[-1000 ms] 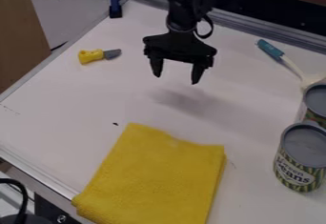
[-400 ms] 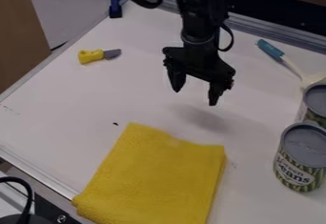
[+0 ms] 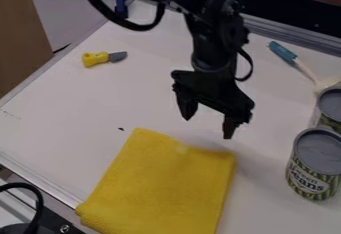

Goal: Move the cup from the right of the table to the middle of the table

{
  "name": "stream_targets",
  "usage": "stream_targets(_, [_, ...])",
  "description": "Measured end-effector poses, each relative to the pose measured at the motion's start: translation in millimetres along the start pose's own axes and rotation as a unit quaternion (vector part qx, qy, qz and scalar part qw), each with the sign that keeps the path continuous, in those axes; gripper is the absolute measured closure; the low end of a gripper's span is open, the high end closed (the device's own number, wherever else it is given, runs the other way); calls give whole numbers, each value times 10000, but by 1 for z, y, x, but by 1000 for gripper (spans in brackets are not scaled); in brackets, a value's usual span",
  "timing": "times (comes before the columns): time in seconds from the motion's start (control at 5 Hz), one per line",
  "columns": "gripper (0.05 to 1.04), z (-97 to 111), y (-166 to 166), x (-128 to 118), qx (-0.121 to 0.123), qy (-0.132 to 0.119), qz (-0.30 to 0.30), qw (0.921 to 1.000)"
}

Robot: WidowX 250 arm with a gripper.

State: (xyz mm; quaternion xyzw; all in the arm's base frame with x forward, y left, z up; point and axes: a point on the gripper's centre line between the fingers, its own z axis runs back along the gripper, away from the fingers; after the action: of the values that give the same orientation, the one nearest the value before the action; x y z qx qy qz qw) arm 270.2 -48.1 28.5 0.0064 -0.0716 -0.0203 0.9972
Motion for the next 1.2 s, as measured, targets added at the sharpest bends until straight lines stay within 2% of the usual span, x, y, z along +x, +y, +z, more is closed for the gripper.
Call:
stream_targets(0.4, [84, -4, -35, -15, -72, 38, 375, 9993])
stream_targets(0.6, [84, -3, -49, -25, -195, 232, 159, 9994])
stream_targets(0.8, [84, -2, -67, -32, -356, 260, 87, 9990])
stream_targets(1.2, [84, 0, -111, -42, -537, -69, 1146, 9919])
